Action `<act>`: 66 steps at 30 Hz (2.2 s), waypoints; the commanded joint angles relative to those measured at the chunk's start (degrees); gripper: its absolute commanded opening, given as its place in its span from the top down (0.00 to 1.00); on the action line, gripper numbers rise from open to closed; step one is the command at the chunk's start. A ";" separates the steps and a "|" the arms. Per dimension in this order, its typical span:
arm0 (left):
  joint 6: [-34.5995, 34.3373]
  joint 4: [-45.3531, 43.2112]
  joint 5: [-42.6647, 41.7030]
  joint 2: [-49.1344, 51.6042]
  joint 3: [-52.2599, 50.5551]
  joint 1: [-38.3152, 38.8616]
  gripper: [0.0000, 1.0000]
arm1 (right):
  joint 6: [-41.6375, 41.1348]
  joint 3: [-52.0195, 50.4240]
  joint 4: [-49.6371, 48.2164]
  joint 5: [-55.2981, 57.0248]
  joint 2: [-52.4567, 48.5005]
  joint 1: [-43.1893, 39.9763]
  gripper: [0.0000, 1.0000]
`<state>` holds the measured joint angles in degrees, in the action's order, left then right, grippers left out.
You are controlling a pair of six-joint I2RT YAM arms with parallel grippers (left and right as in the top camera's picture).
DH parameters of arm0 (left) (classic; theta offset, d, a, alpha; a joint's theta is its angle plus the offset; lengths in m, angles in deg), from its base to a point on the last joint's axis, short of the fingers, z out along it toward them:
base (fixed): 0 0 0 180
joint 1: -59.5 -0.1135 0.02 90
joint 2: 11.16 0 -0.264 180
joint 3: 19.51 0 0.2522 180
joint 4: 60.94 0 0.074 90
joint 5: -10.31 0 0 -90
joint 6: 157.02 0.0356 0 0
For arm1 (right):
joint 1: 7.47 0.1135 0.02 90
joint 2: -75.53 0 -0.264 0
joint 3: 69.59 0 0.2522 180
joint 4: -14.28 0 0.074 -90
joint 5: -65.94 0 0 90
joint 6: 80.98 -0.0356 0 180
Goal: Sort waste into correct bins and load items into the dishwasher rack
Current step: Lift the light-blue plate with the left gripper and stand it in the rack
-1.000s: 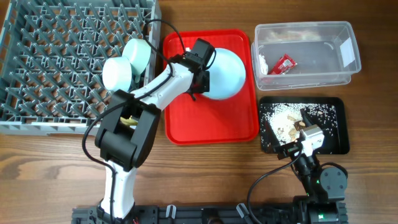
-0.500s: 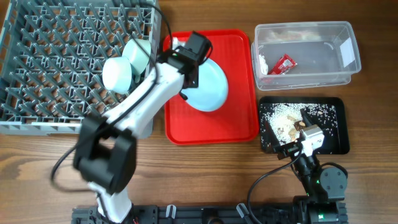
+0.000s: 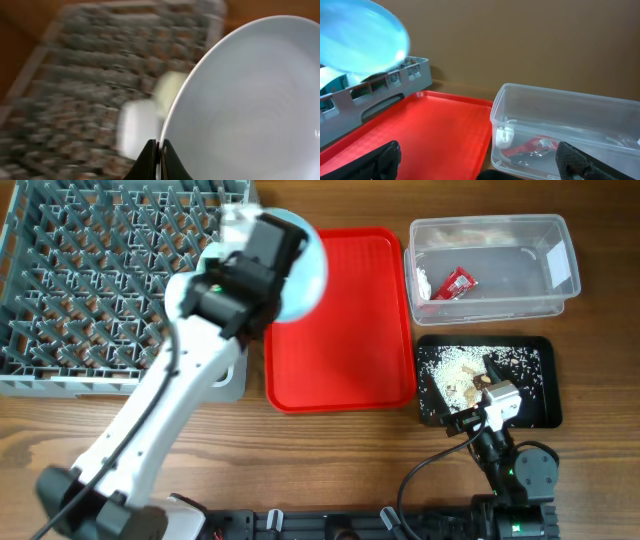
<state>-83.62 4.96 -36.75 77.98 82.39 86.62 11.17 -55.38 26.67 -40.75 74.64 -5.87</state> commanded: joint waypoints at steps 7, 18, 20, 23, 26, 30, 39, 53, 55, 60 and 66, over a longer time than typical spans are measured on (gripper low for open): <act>10.43 -1.42 20.85 -2.08 1.14 -14.05 0.96 | -0.63 -0.15 -0.24 -0.90 0.46 -0.31 0.00; 31.65 -16.96 11.45 -0.63 1.11 -25.35 0.96 | -0.66 -0.15 -0.24 -0.90 0.46 -0.31 0.00; 34.56 -17.33 11.47 0.44 1.11 -26.36 0.96 | -0.66 -0.15 -0.24 -0.92 0.46 -0.31 0.00; 34.64 -17.22 11.74 2.43 1.11 -28.22 0.96 | -0.68 -0.15 -0.26 -0.92 0.46 -0.31 0.00; 34.62 -17.16 11.74 4.52 1.11 -29.59 0.96 | -0.66 -0.15 -0.26 -0.92 0.46 -0.31 0.00; 34.62 -17.68 11.65 7.06 1.11 -29.64 0.96 | -0.66 -0.15 -0.26 -0.90 0.46 -0.31 0.00; 34.67 -17.92 11.50 12.00 1.11 -29.59 0.96 | -0.66 -0.15 -0.24 -0.90 0.46 -0.31 0.00; 39.41 -24.92 11.96 15.67 1.11 -29.64 0.57 | -0.66 -0.15 -0.24 -0.90 0.46 -0.31 0.00; 39.41 -26.32 11.98 15.67 1.11 -29.64 0.39 | -0.68 -0.15 -0.24 -0.90 0.46 -0.31 0.00; 39.34 -30.53 16.17 15.52 1.14 -29.22 0.07 | -0.66 -0.15 -0.24 -0.90 0.46 -0.31 0.00; 34.95 -33.55 20.17 11.54 1.14 -26.14 0.00 | -0.66 -0.15 -0.24 -0.92 0.46 -0.31 0.00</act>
<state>-44.59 -28.04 -20.25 93.17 82.39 58.01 11.17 -55.38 26.67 -40.75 74.64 -5.87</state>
